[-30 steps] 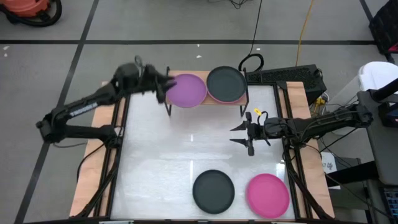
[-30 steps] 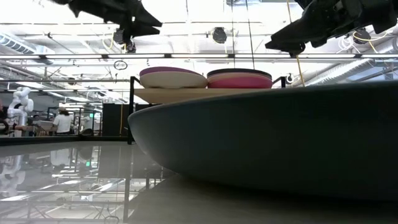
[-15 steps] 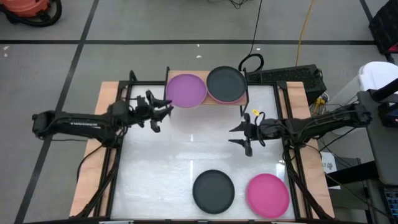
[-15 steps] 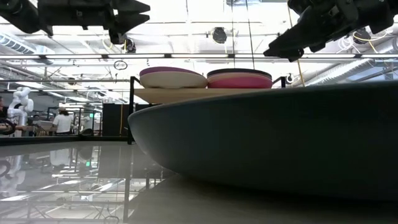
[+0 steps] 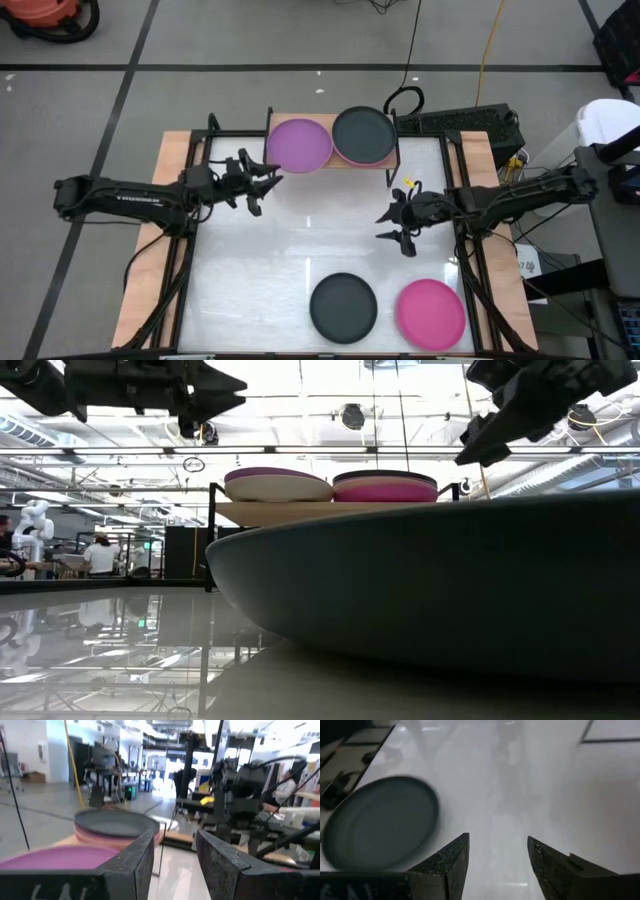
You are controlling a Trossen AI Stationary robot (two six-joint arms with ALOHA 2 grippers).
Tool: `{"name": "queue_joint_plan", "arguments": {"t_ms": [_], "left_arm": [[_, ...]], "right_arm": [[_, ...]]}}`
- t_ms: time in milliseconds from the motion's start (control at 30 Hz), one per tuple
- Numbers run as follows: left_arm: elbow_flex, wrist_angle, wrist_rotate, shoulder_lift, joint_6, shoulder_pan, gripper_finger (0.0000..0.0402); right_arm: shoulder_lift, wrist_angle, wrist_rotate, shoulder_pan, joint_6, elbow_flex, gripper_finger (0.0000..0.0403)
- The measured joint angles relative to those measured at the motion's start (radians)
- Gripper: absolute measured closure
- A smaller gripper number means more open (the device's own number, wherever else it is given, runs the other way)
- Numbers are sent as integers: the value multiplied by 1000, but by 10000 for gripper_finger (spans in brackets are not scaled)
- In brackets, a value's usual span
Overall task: Place and stack plates onto a shelf
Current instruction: Stack the pink plate on top of the violet plate on the shelf
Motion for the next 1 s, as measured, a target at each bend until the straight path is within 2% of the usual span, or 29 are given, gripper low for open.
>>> {"name": "queue_joint_plan", "arguments": {"t_ms": [267,600,833,1000], "left_arm": [[0,-5,-3,23,-18,0,250],[0,-4,-5,37,-22,0,250],[0,-4,-5,36,-37,0,250],[0,-8,-5,36,-36,0,250]], "right_arm": [[53,-52,-3,99,46,0,220],[145,-181,-5,253,239,0,220],[247,-170,-88,372,393,0,220],[298,-185,-178,421,432,0,220]]}}
